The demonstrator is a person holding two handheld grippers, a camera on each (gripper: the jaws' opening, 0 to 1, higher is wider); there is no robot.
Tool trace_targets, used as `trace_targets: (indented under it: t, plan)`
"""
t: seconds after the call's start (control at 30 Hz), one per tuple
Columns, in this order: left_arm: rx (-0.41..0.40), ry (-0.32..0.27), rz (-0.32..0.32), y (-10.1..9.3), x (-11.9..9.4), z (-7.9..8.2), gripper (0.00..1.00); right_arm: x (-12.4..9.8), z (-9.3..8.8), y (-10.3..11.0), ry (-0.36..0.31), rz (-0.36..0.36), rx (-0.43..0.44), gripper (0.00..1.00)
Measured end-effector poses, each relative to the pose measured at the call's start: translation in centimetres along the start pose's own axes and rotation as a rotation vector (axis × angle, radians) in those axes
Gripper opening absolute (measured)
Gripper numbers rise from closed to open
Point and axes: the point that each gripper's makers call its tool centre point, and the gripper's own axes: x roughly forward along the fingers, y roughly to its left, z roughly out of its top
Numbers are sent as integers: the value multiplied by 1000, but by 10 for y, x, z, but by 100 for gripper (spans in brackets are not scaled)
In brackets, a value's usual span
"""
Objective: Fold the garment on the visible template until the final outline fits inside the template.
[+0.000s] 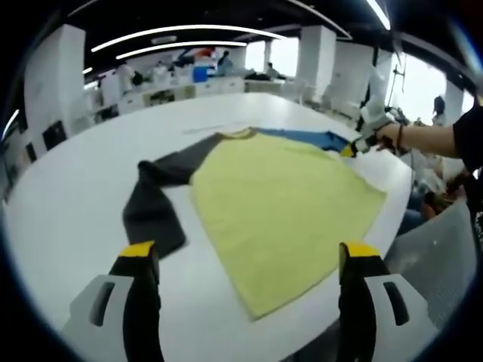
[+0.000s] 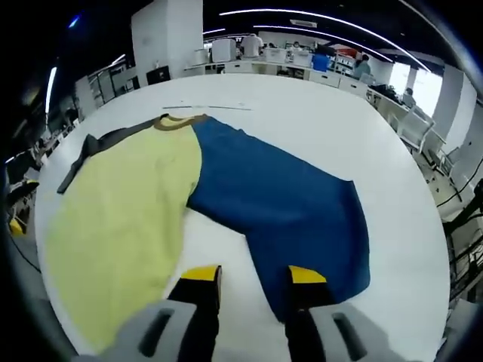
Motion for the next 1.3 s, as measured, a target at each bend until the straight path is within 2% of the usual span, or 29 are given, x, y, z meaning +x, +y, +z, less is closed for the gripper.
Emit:
trace_targets:
  t: [0.17,0.33,0.47,0.63,0.77,1.07,1.3]
  plan:
    - [7,4,1,1,-1,-1,95,1,1,-7,6,-10,-5,19]
    - [33,-7,13,1,-3,2,93,2,2,-7,6,-10,-9,16]
    - [36,-13,7,0,-4,4,94,1,0,-12,11,-30,3,5]
    - [43,5,7,0,-3,1,94,1,0,-16,11,-37,12,0]
    - [38,-1,5,0,-2,1,94,0,2,-18,17,-20,38,0]
    - [41,-7,8,2,-2,4,95,-20,39,-25,-52,-2,89,0]
    - [40,-10,4,0,-1,5,95,-27,63,-28,-81,-3,94,0]
